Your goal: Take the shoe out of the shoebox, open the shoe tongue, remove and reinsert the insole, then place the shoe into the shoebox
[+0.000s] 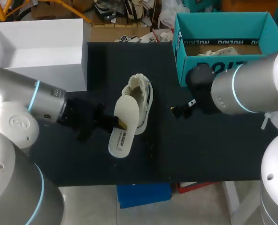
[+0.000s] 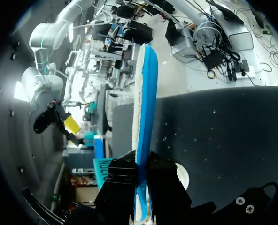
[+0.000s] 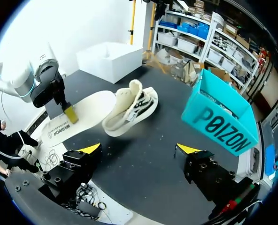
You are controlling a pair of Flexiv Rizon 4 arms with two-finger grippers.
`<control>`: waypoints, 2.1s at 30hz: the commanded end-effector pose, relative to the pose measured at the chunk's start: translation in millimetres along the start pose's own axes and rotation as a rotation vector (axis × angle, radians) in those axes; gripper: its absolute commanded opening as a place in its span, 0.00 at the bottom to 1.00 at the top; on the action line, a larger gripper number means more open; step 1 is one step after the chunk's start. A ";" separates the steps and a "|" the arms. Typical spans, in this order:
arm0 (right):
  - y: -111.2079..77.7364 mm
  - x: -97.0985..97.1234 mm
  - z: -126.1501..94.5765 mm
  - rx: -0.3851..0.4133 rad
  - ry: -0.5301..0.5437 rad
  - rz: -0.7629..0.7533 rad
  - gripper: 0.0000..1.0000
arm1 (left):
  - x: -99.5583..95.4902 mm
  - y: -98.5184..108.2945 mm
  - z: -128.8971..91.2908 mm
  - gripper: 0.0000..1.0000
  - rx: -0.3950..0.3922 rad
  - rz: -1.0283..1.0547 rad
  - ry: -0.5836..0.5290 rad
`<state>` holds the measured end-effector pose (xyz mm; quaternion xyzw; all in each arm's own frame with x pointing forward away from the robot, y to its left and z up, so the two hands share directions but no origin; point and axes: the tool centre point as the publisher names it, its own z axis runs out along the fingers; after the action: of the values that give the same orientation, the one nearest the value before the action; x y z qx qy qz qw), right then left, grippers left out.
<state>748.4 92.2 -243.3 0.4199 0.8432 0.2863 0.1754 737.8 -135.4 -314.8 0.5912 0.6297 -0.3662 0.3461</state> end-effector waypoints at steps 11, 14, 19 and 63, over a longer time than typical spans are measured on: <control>-5.3 2.3 -2.0 0.005 -0.047 -0.008 1.00 | 6.3 0.1 7.1 0.00 0.107 -0.088 0.040; -5.3 2.3 -2.0 0.005 -0.047 -0.008 1.00 | 5.9 -0.7 7.7 0.00 0.154 -0.095 0.015; -5.3 2.3 -2.0 0.005 -0.047 -0.008 1.00 | 4.4 -2.8 8.6 0.00 0.155 -0.073 0.055; -5.3 2.3 -2.0 0.005 -0.047 -0.008 1.00 | 15.8 33.5 27.0 0.00 0.283 -0.196 0.264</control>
<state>743.1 89.2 -244.8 0.4226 0.8416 0.2745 0.1942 773.5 -147.5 -339.3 0.6137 0.6612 -0.4118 0.1292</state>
